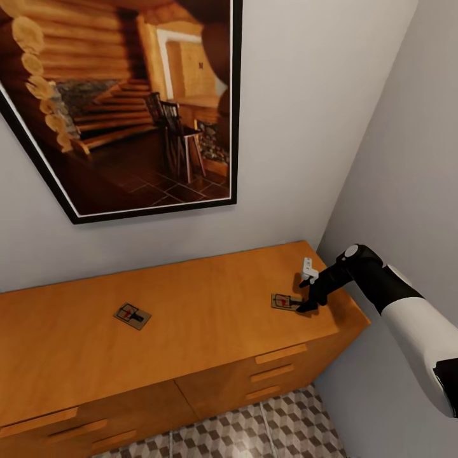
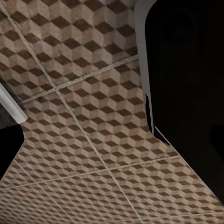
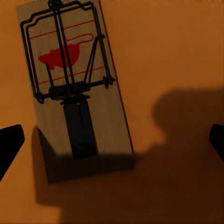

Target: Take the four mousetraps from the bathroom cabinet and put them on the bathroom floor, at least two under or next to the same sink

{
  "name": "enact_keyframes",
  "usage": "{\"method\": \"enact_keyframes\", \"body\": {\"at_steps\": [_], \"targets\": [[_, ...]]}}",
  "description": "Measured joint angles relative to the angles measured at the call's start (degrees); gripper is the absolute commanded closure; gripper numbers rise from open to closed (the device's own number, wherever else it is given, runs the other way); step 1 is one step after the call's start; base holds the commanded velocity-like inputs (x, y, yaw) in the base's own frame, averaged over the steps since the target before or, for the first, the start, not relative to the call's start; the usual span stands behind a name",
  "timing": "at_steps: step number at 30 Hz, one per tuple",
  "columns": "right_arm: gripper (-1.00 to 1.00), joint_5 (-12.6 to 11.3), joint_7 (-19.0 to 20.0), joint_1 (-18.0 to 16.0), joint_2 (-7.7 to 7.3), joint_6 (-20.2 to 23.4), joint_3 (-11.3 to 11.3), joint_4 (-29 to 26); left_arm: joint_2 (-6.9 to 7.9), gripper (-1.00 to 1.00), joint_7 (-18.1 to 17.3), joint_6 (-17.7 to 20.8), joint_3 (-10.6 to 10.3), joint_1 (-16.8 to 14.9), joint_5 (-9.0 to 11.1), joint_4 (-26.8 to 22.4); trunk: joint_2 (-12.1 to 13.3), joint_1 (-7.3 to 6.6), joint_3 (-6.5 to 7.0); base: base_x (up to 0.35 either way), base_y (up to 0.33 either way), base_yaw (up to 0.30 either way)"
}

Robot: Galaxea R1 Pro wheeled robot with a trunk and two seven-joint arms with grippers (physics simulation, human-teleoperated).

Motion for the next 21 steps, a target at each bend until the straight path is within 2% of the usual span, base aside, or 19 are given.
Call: {"method": "enact_keyframes", "body": {"at_steps": [21], "targets": [[-1.0, -0.02, -0.04, 0.0, -0.01, 0.04, 0.01, -0.16, -0.09, -1.0, 0.0, 0.0, 0.0, 0.0, 0.0, 0.0, 0.0, 0.0, -0.08, 0.0, 0.0, 0.0]]}}
